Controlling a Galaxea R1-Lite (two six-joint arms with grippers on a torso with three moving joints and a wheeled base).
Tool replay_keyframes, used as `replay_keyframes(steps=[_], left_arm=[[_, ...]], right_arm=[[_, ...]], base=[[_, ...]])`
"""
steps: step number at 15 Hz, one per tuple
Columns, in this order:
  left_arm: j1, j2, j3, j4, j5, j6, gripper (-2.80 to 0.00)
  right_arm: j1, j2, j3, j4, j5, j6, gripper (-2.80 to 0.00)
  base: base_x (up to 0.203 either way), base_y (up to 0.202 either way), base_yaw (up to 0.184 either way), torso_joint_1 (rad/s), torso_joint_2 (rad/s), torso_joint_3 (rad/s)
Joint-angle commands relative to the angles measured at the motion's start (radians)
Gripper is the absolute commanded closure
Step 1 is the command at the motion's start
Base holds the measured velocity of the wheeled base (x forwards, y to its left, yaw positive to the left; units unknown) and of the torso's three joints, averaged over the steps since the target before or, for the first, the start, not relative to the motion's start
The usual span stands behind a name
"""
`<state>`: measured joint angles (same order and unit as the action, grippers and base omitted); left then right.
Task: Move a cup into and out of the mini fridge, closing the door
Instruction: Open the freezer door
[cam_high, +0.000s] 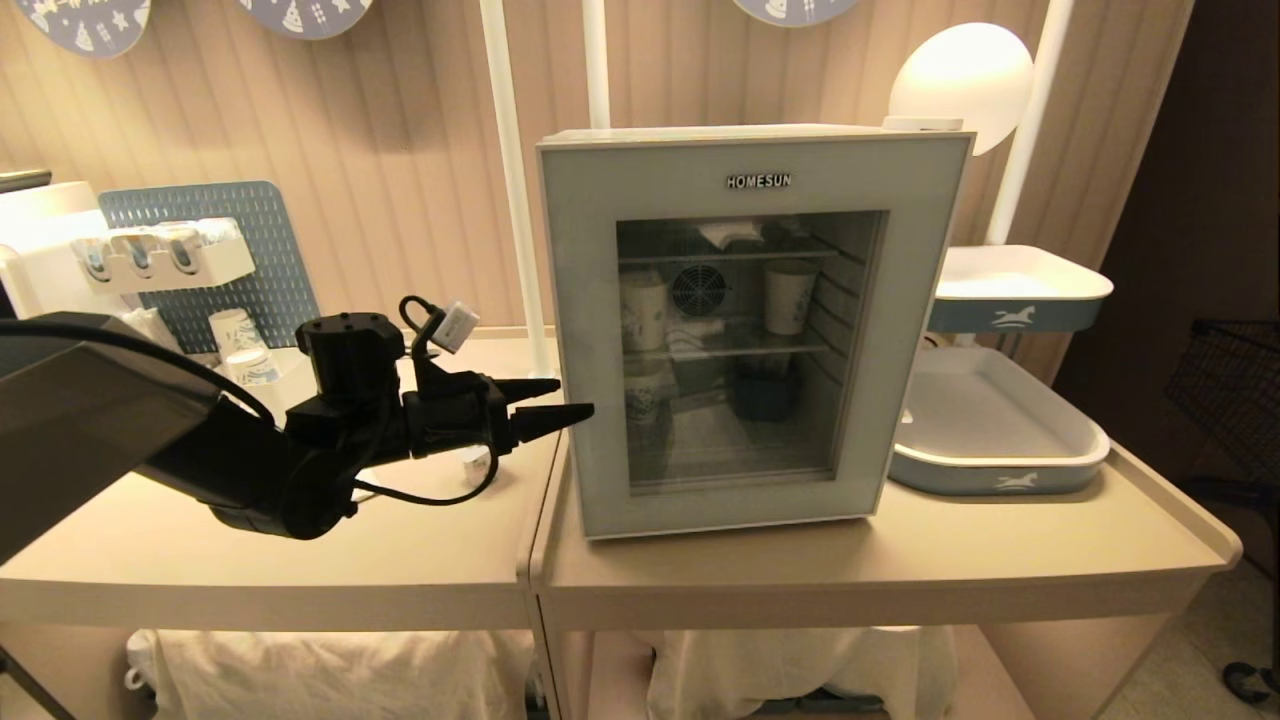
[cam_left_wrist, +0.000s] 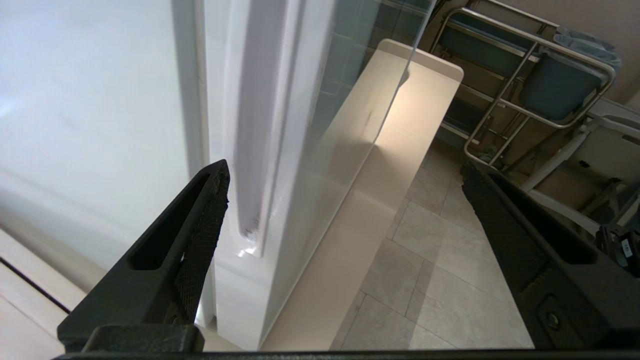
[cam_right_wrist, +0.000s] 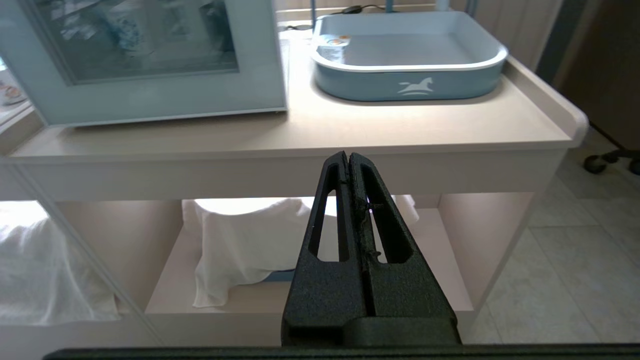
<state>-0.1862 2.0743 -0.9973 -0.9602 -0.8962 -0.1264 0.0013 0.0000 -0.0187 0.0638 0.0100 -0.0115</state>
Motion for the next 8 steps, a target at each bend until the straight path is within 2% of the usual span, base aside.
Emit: replay_keyframes(steps=[1, 6, 8], left_arm=[[-0.009, 0.013, -0.02, -0.002, -0.007, -0.001, -2.8], [-0.022, -0.022, 0.008, 0.018, -0.019, -0.017, -2.8], [-0.024, -0.026, 0.011, 0.014, -0.042, -0.045, -2.8]], right_arm=[[0.0, 0.0, 0.0, 0.001, 0.001, 0.001, 0.0], [-0.001, 0.0, 0.0, 0.001, 0.001, -0.001, 0.0], [-0.001, 0.0, -0.001, 0.001, 0.0, -0.001, 0.0]], base=[[0.0, 0.0, 0.0, 0.0, 0.0, 0.0], [0.0, 0.0, 0.0, 0.0, 0.0, 0.0], [0.0, 0.0, 0.0, 0.0, 0.0, 0.0]])
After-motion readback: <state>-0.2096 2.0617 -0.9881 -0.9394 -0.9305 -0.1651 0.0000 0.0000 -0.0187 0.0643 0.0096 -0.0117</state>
